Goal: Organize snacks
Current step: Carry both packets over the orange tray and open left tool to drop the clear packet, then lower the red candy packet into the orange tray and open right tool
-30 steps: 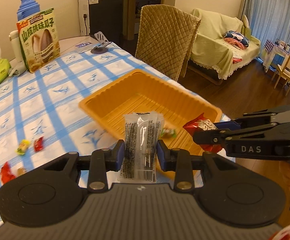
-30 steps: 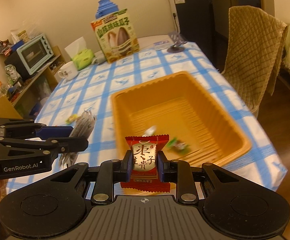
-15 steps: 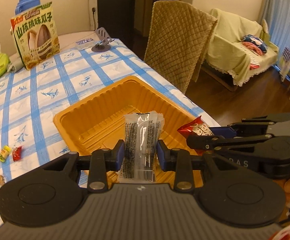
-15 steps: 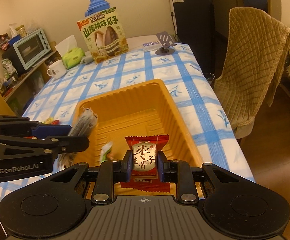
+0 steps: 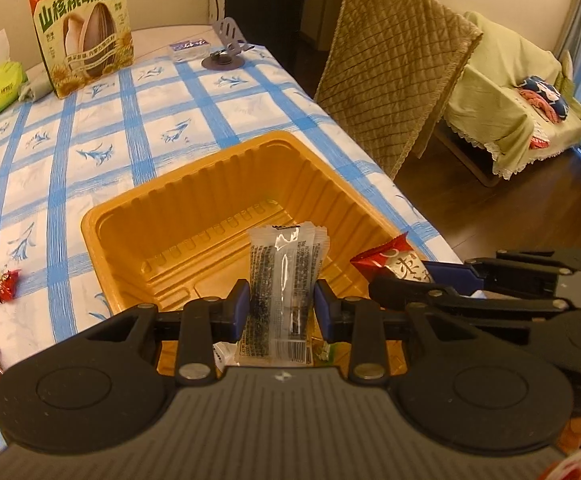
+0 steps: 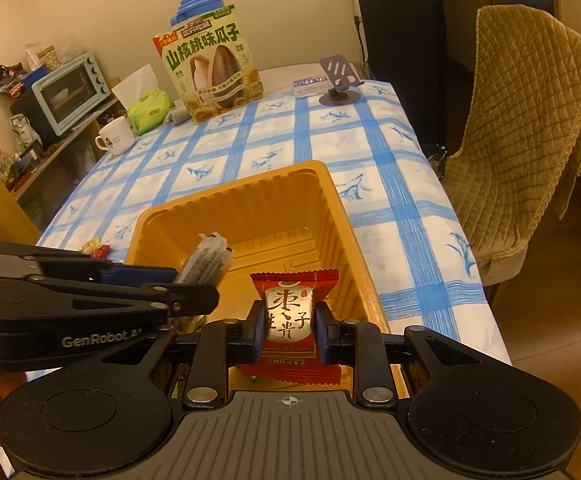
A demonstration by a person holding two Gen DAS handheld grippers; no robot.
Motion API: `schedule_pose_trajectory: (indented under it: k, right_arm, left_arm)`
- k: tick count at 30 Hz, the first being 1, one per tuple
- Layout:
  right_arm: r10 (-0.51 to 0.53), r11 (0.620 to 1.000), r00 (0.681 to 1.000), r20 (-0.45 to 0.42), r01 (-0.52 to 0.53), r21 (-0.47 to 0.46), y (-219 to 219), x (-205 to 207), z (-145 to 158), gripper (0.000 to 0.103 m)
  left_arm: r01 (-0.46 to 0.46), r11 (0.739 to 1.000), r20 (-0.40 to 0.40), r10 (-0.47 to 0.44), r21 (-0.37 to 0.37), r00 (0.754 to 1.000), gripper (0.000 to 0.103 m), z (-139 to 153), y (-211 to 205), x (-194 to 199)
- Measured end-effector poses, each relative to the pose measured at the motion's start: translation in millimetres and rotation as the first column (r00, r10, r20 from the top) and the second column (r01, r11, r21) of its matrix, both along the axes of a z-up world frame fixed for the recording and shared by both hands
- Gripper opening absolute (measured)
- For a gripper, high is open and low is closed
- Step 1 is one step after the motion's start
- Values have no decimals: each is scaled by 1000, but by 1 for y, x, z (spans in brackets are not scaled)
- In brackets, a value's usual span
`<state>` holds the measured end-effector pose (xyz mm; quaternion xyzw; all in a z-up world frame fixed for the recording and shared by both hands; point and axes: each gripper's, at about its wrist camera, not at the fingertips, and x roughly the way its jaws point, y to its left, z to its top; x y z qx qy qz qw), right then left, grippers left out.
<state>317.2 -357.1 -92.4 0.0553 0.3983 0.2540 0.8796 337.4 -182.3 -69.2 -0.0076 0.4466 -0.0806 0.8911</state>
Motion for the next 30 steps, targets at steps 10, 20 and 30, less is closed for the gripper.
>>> schedule_pose_trajectory:
  k: [10, 20, 30]
  right_arm:
    - [-3, 1000, 1000, -9, 2, -4, 1, 6, -3, 26]
    - [1, 1000, 1000, -9, -1, -8, 2, 7, -4, 26]
    - [15, 1000, 1000, -6, -16, -24, 8, 11, -7, 26]
  left_arm:
    - [-25, 999, -28, 25, -23, 999, 33, -8, 5, 10]
    - [-25, 1000, -11, 25, -6, 1000, 42, -1, 17, 6]
    - [-37, 999, 6, 37, 1, 999, 46, 2, 26, 1]
